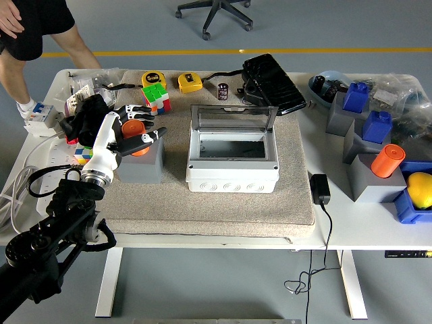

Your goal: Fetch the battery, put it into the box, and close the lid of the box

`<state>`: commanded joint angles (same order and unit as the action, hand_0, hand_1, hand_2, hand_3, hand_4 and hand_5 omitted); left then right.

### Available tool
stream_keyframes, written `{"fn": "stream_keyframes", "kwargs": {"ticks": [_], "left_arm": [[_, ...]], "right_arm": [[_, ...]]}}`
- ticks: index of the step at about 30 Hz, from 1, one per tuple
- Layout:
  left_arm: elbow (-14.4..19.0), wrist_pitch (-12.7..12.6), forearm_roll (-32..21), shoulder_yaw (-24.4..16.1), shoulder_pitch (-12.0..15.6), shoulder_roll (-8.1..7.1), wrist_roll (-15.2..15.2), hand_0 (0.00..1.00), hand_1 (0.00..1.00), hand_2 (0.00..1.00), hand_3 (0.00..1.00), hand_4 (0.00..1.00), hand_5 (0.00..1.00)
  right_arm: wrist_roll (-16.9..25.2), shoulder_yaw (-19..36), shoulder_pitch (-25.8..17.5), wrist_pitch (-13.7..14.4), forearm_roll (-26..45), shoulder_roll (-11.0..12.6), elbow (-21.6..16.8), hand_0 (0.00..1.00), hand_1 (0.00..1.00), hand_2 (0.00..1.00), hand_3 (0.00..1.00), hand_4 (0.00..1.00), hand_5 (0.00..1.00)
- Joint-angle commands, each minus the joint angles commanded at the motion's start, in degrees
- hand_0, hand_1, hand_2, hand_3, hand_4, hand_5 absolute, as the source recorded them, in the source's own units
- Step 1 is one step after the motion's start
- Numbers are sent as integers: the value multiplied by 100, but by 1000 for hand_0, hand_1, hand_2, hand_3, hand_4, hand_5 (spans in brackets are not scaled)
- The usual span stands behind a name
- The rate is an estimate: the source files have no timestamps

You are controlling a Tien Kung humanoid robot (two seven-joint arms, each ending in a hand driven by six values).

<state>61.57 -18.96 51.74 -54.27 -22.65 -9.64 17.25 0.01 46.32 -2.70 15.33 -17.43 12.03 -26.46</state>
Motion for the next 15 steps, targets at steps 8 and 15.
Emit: {"fn": "stream_keyframes", "kwargs": {"ticks": [8, 15], "left_arm": [[-133, 33, -91, 17, -61, 40, -2, 519, 487, 509, 507, 893, 2], [-217, 36, -184, 33, -100, 86, 29, 438, 426, 458, 479, 807, 2]], "right_arm": [[1, 4, 5, 4, 4, 6, 2, 604, 627, 646, 571, 966, 525], [20, 0, 10, 10, 16, 4, 3, 604, 627, 646, 569, 966, 524]]}}
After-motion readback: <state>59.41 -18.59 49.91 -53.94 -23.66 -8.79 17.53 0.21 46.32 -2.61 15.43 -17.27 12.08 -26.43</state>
